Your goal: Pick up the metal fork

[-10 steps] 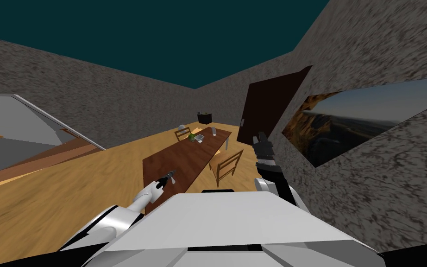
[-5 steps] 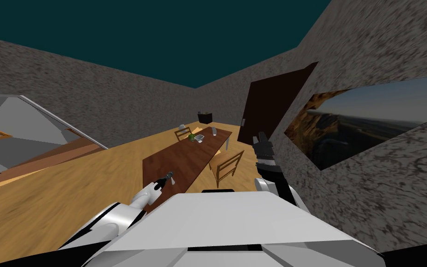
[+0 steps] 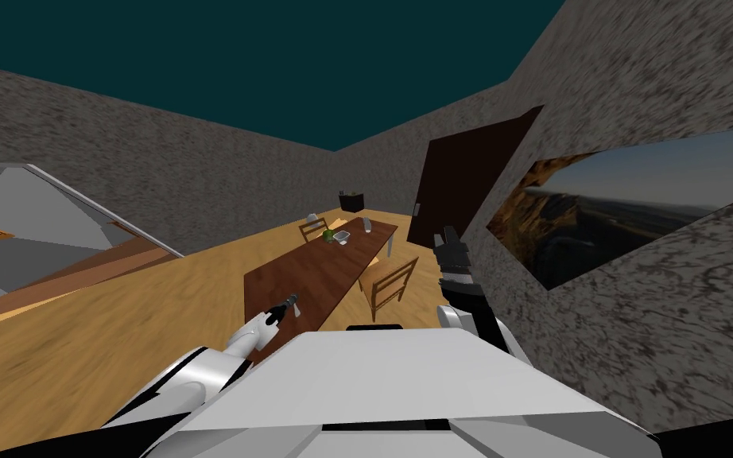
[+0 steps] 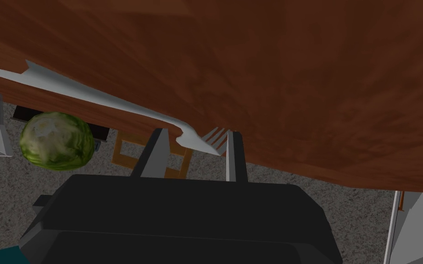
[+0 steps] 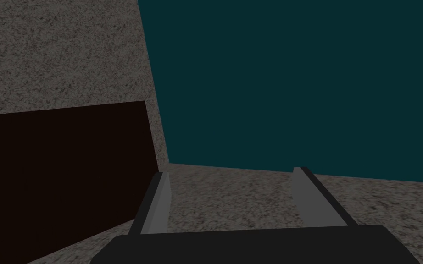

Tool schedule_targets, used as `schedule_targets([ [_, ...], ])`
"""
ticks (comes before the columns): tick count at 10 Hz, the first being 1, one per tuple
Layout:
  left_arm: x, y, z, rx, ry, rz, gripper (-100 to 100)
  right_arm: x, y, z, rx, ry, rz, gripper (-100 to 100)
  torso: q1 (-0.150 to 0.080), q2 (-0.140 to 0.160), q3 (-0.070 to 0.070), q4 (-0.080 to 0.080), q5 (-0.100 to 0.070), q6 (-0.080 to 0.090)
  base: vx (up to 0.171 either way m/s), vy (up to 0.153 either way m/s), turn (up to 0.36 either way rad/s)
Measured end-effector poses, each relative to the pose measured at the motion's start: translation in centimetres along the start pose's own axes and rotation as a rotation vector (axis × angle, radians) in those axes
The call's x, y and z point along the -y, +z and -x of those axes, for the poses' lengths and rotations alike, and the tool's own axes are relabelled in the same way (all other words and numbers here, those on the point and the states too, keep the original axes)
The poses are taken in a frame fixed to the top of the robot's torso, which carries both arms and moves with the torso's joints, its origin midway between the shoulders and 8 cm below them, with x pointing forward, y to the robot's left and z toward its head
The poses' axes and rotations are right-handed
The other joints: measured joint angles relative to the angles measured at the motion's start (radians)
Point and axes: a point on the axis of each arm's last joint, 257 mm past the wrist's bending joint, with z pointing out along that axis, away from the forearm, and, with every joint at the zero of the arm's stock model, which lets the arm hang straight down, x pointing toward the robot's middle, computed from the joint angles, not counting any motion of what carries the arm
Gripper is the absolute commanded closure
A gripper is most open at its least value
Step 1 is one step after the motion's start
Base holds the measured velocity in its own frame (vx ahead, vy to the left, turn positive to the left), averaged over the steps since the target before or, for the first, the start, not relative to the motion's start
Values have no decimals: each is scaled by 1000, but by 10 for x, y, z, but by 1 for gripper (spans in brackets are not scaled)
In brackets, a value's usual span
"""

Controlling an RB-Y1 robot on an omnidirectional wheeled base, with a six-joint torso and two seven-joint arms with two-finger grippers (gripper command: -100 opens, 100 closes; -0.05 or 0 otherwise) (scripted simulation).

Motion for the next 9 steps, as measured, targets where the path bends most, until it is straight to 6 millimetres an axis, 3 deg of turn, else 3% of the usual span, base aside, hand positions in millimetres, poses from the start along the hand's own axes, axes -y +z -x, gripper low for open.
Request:
schedule_targets([
  [3, 12, 2, 0, 8, -6, 4, 100, 0, 0, 0, 0, 0, 0, 0, 2, 3, 1, 0, 0, -1, -81, 57, -82],
  [5, 31, 4, 2, 21, -20, 4, 100, 0, 0, 0, 0, 0, 0, 0, 5, 6, 3, 2, 1, 0, -113, 90, -116],
  [9, 42, 7, 3, 29, -39, 39, 100, 0, 0, 0, 0, 0, 0, 0, 2, 3, 2, 1, 0, 0, -97, 49, -91],
])
